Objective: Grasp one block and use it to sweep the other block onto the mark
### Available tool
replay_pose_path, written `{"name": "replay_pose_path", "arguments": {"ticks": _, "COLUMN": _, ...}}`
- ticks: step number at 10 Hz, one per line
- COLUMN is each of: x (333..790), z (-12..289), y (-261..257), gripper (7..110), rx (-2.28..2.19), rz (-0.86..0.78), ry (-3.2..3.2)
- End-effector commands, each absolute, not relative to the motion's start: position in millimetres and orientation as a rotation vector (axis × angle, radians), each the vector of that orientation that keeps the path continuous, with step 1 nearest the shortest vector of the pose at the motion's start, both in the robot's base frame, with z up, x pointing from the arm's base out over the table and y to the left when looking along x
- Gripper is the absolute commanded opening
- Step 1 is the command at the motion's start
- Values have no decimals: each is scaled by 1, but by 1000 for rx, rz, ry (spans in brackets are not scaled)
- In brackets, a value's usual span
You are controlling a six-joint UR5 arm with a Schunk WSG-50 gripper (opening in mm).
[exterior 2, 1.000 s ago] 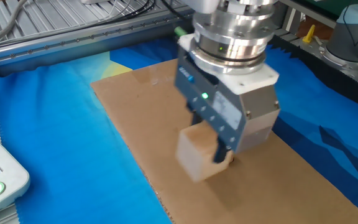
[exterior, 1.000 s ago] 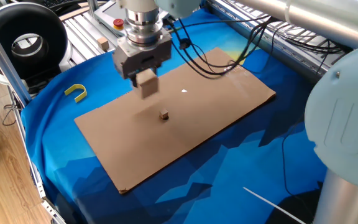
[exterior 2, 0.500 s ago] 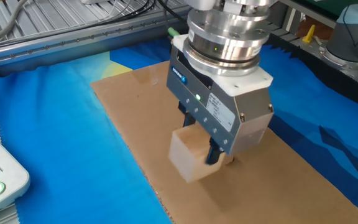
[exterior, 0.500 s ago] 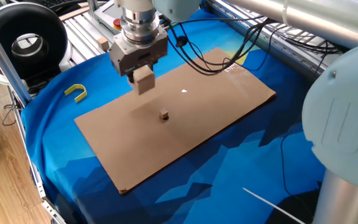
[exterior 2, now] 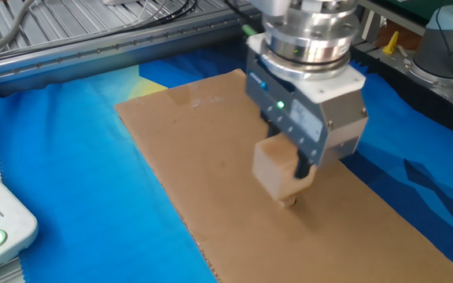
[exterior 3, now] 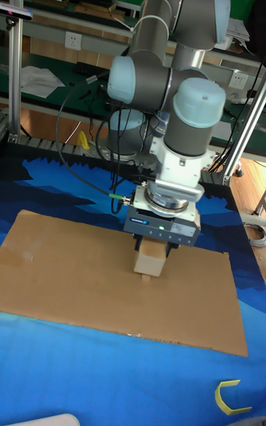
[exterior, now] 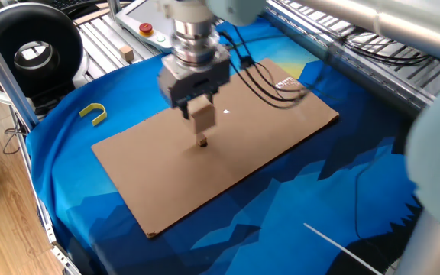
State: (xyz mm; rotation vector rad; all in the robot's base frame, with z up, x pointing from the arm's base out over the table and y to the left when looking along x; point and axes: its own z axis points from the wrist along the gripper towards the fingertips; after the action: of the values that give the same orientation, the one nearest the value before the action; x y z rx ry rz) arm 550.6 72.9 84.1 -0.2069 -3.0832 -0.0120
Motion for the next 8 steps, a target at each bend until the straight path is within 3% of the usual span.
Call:
{"name": "replay_pose_path", "arguments": {"ticks": 1, "x": 509, "z": 67, "y": 60, "gripper": 7, "rx": -227, "rz": -53, "ry": -3070}}
{"name": "replay_pose_path", "arguments": {"ticks": 4, "x": 493, "z": 55, "y": 46, "gripper": 7, "rx": -209, "rz": -80, "ry": -3089}}
{"name": "replay_pose_path", "arguments": {"ticks": 8, "x": 490, "z": 59, "y": 48, "gripper": 7, "rx": -224, "rz": -102, "ry": -3062}}
